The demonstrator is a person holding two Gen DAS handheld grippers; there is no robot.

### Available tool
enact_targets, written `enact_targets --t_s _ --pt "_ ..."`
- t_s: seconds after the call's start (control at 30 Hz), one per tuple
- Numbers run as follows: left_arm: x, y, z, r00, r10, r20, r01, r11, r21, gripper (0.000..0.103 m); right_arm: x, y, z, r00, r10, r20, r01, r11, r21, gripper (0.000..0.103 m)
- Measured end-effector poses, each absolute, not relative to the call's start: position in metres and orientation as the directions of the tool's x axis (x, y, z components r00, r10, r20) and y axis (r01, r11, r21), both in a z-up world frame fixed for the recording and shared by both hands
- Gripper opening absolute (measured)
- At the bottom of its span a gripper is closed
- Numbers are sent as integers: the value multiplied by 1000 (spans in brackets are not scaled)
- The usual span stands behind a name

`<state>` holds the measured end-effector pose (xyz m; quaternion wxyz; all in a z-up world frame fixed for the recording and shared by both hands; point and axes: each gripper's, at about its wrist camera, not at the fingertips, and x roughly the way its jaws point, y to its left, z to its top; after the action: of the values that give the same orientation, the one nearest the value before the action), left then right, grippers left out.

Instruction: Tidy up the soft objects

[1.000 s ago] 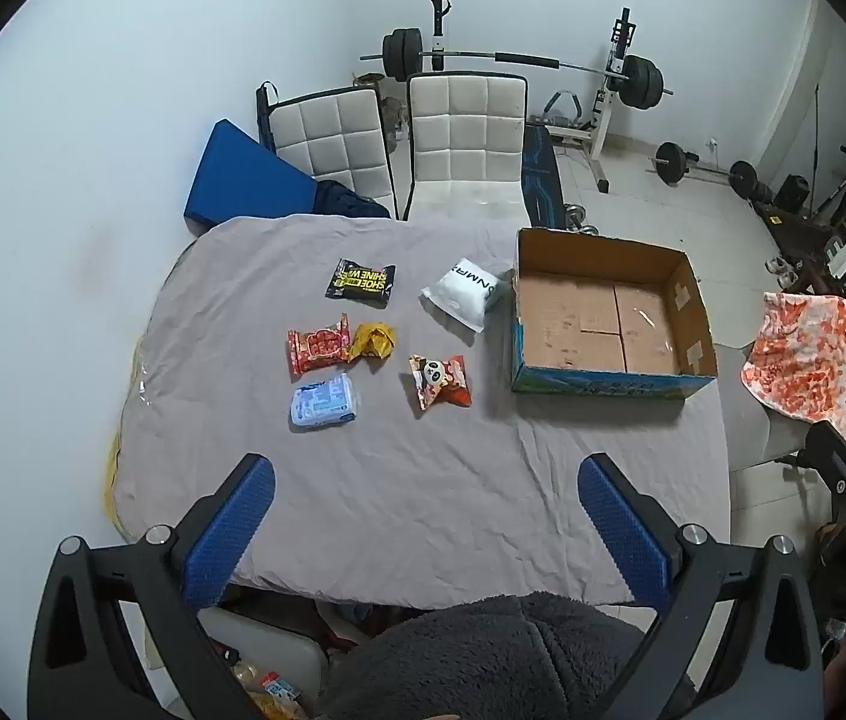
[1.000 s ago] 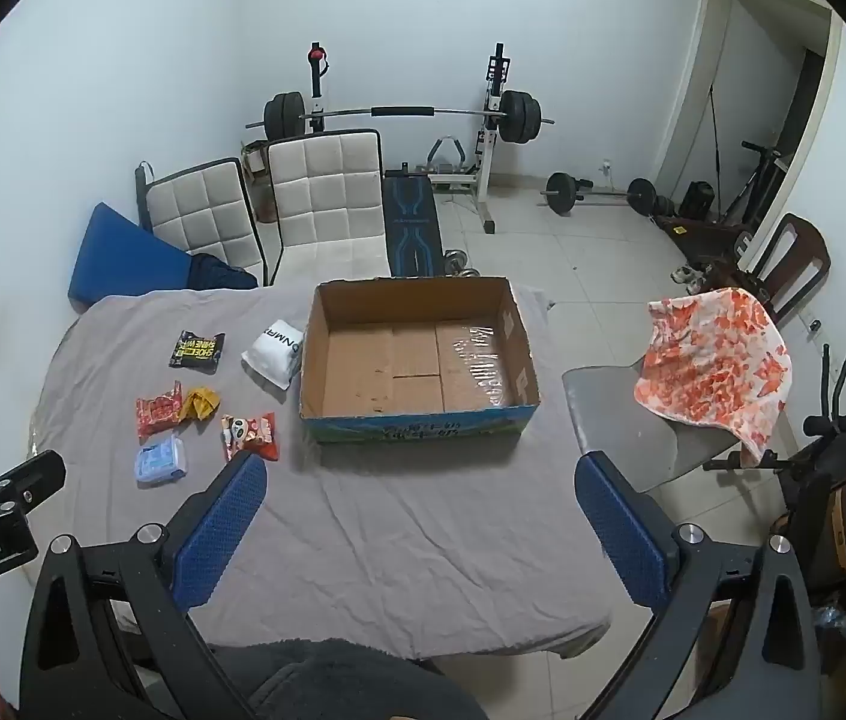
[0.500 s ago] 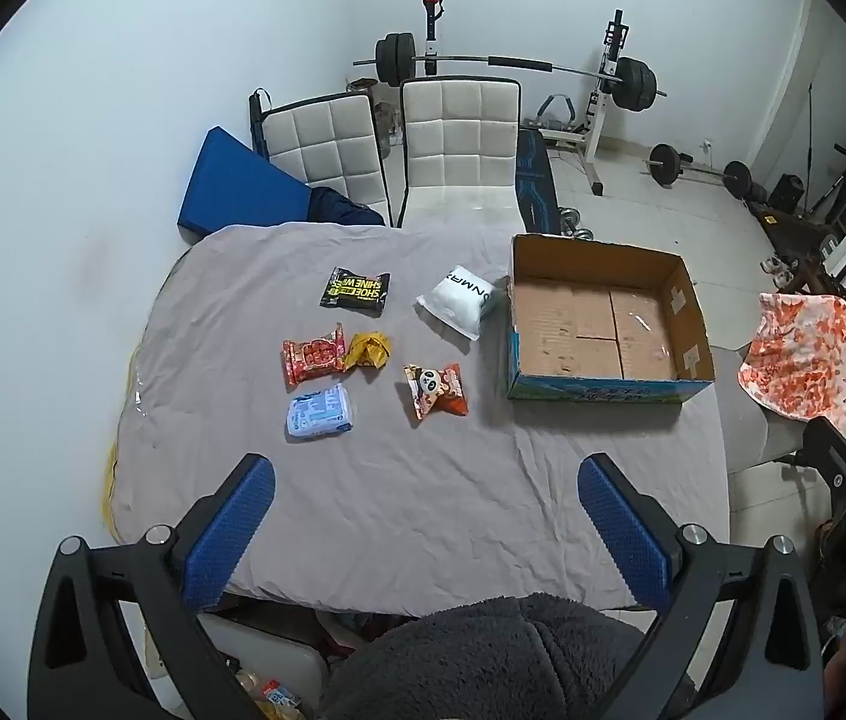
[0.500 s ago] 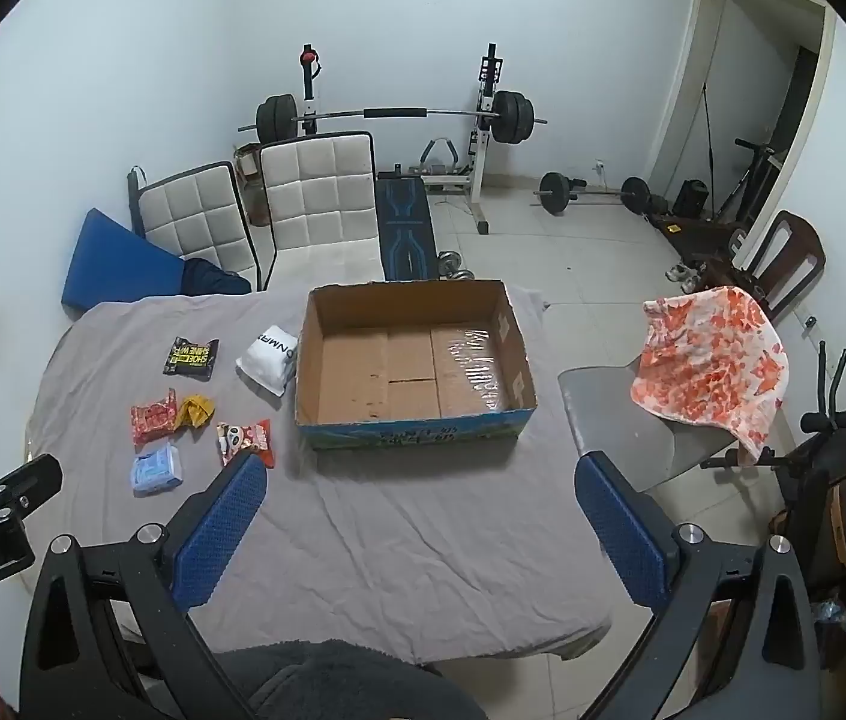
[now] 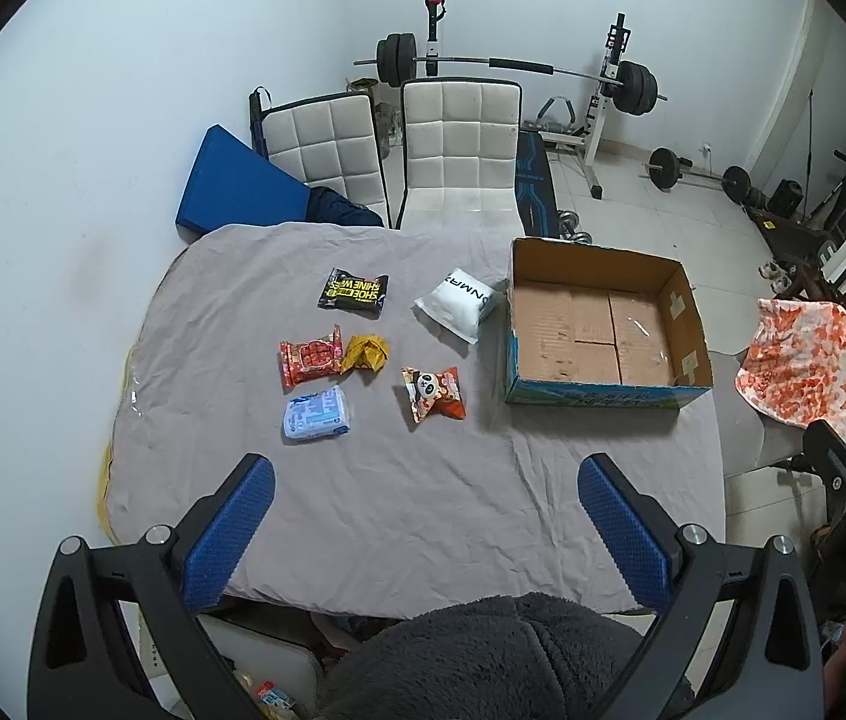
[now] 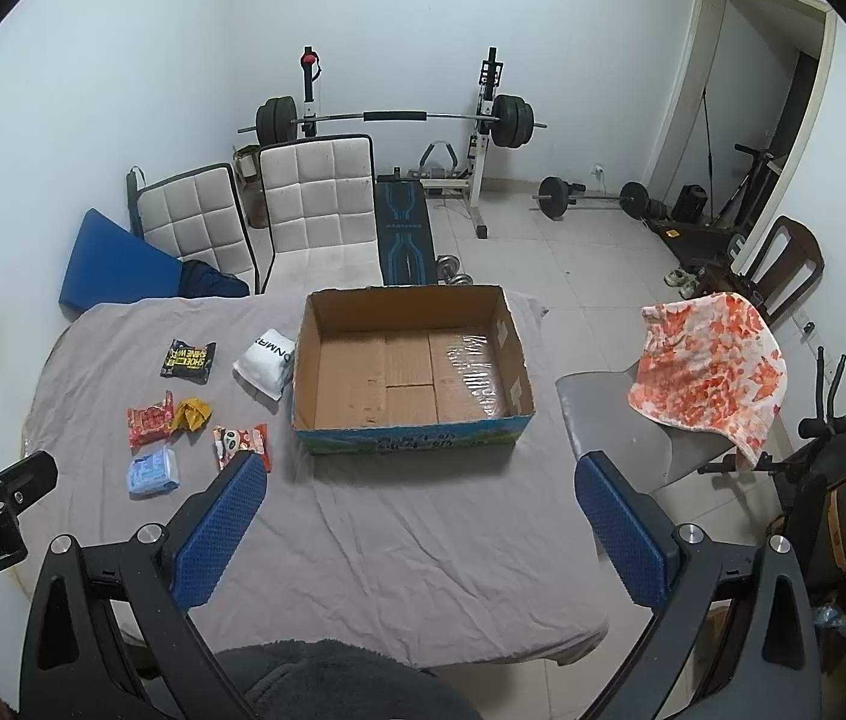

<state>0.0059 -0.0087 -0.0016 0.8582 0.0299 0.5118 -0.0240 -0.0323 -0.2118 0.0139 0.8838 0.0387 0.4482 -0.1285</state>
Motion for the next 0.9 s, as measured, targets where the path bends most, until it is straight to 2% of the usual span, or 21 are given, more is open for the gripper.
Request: enact_targets --t_s 0.9 --pt "9 -3 5 482 -17 -876 69 997 18 103 -28 -213 14 574 -200 -794 267 962 -50 103"
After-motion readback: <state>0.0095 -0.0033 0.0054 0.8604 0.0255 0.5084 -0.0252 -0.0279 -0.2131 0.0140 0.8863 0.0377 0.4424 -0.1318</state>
